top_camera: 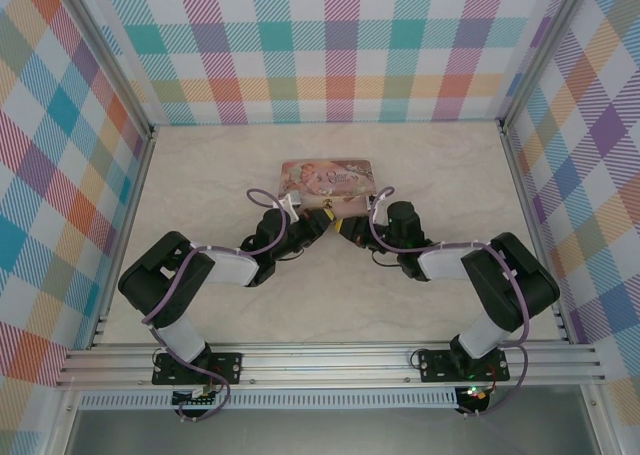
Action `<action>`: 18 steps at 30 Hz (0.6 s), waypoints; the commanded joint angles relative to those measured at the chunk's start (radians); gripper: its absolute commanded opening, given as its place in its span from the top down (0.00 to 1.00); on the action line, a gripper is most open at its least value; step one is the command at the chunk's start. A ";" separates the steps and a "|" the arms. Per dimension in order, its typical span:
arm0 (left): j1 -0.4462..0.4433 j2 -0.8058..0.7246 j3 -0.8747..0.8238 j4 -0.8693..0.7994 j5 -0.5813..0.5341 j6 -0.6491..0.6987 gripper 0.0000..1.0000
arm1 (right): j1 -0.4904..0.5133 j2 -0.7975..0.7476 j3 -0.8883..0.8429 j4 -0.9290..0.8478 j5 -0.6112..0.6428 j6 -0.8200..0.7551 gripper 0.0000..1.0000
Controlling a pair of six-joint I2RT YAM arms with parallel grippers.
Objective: Unlock a padlock with a key
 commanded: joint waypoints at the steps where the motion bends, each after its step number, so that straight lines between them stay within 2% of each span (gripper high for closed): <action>1: -0.032 -0.010 0.029 0.056 0.108 -0.019 1.00 | 0.000 -0.006 0.059 0.067 0.043 -0.026 0.84; 5: -0.026 -0.049 0.055 -0.096 0.053 -0.023 1.00 | 0.000 -0.056 -0.028 -0.015 0.087 -0.094 0.80; 11: -0.008 -0.094 0.077 -0.224 0.000 -0.045 1.00 | 0.000 -0.167 -0.138 -0.175 0.185 -0.265 0.59; 16: 0.010 -0.102 0.089 -0.255 0.009 -0.099 1.00 | 0.020 -0.276 -0.166 -0.259 0.266 -0.479 0.54; 18: 0.017 -0.102 0.104 -0.292 0.019 -0.125 1.00 | 0.075 -0.328 -0.176 -0.279 0.357 -0.620 0.52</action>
